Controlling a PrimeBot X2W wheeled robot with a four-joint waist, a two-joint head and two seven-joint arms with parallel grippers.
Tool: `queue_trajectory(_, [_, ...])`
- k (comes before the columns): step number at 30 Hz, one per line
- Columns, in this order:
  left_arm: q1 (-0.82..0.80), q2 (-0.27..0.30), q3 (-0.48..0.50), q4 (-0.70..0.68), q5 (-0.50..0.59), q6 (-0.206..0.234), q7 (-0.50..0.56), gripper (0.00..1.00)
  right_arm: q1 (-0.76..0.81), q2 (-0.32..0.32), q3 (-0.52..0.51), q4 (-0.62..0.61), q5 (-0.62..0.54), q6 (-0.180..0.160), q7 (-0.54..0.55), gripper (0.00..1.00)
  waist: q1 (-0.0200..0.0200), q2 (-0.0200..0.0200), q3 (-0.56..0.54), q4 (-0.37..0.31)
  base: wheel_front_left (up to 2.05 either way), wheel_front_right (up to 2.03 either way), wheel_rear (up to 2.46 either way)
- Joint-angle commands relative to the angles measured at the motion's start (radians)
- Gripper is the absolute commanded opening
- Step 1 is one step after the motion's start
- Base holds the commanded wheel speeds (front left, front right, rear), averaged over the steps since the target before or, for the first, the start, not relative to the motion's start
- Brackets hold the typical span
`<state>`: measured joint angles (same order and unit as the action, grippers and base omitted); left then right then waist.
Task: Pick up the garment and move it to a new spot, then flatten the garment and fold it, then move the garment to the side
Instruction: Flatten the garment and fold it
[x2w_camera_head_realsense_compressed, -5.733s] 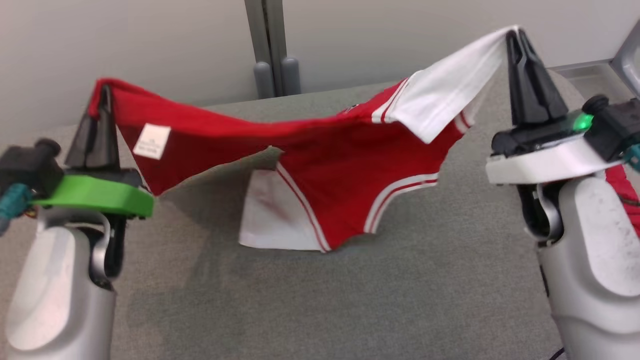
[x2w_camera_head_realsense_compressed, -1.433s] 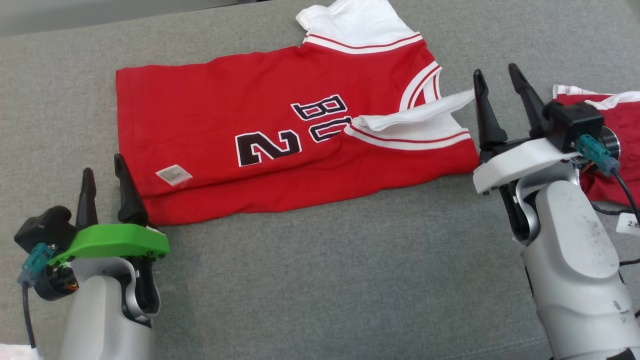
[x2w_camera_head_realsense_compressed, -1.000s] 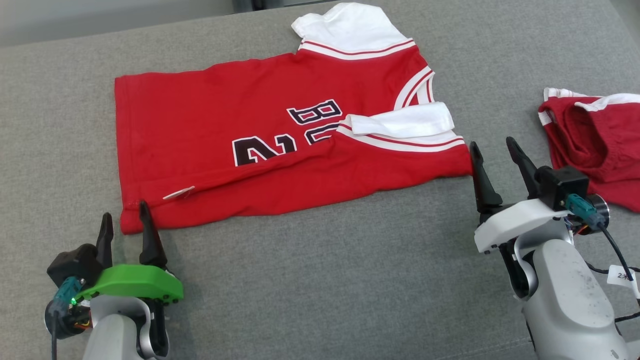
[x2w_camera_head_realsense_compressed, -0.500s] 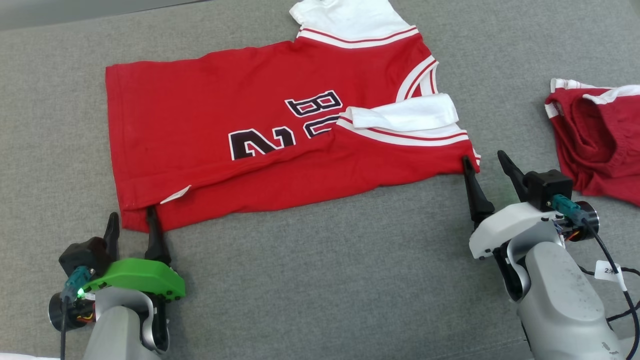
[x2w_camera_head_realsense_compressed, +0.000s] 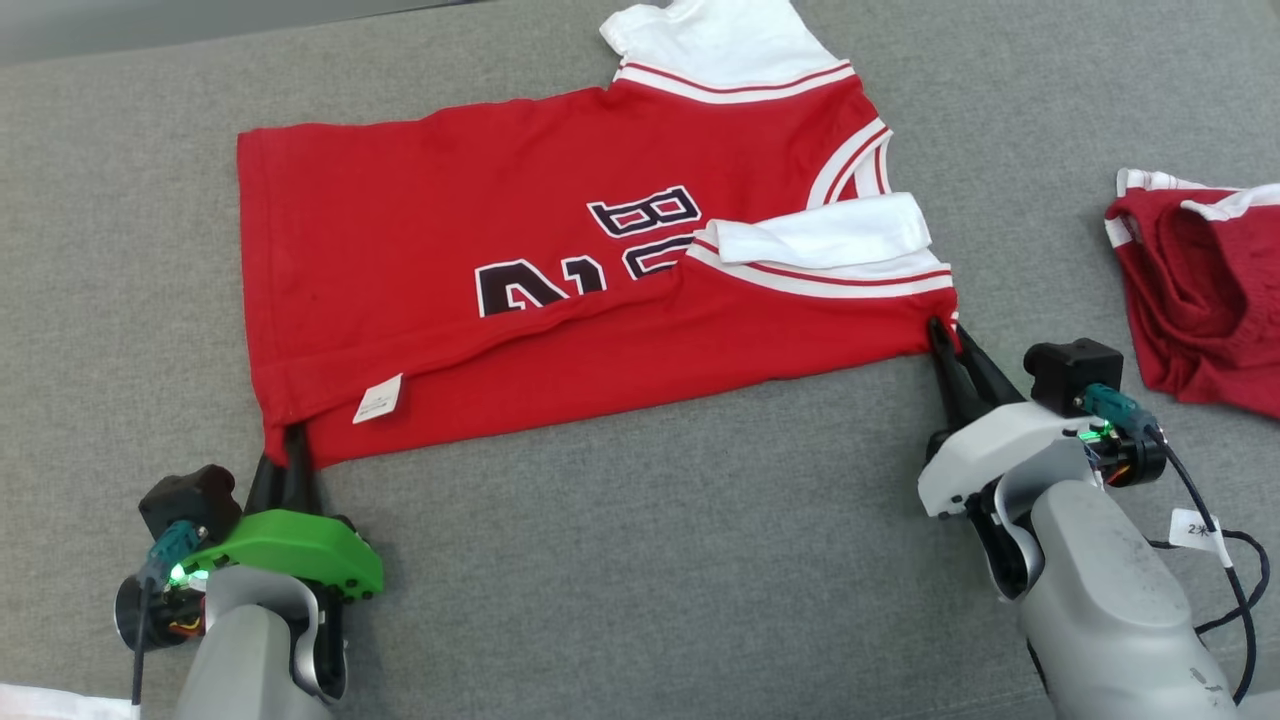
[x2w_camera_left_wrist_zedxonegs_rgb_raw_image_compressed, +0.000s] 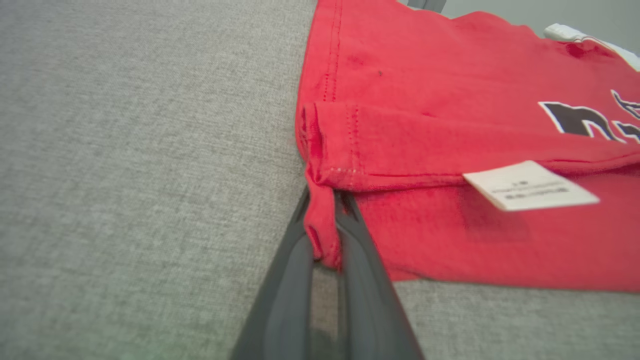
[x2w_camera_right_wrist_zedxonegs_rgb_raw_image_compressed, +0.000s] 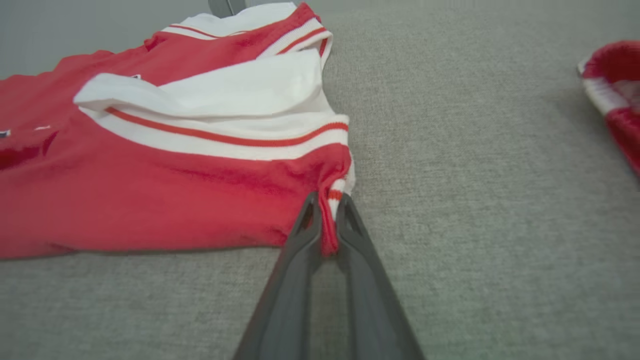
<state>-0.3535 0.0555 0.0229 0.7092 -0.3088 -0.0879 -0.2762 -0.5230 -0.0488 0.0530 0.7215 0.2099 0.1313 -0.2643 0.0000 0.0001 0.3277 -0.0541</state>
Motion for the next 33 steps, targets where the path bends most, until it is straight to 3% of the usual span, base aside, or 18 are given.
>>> queue_trajectory(1, [0.033, -0.007, -0.005, 0.004, -0.009, -0.007, 0.02, 0.0, 0.005, -0.004, -0.005, -0.018, 0.007, -0.001, 0.0, 0.0, 0.0, -0.0001, -0.014, 0.004, 0.0, 0.0, 0.0])
queue_trajectory(10, [-0.054, -0.001, 0.059, -0.174, 0.001, -0.022, 0.012, 0.0, -0.055, -0.005, -0.046, -0.081, 0.068, -0.001, 0.0, 0.0, 0.0, -0.0001, -0.12, 0.01, 0.0, 0.0, 0.0])
queue_trajectory(14, [-0.036, -0.001, 0.048, -0.164, 0.042, -0.029, 0.012, 0.0, -0.048, -0.005, -0.037, -0.055, 0.069, -0.001, 0.0, 0.0, 0.0, -0.0001, -0.18, 0.009, 0.0, 0.0, 0.0])
queue_trajectory(24, [0.203, -0.001, -0.021, -0.047, -0.036, -0.009, 0.012, 0.0, 0.191, -0.005, -0.02, -0.034, 0.112, -0.001, 0.0, 0.0, 0.0, -0.0001, -0.27, 0.005, 0.0, 0.0, 0.0])
queue_trajectory(32, [0.372, 0.0, -0.05, -0.069, -0.073, 0.036, 0.012, 0.0, 0.395, -0.031, -0.028, -0.088, 0.115, -0.002, 0.0, 0.0, 0.0, -0.0001, -0.292, 0.014, 0.0, 0.0, 0.0])
queue_trajectory(33, [0.381, 0.001, -0.045, -0.08, -0.081, 0.044, 0.012, 0.22, 0.407, -0.031, -0.031, -0.098, 0.117, -0.002, 0.0, 0.0, 0.0, -0.0001, -0.29, 0.015, 0.0, 0.0, 0.0])
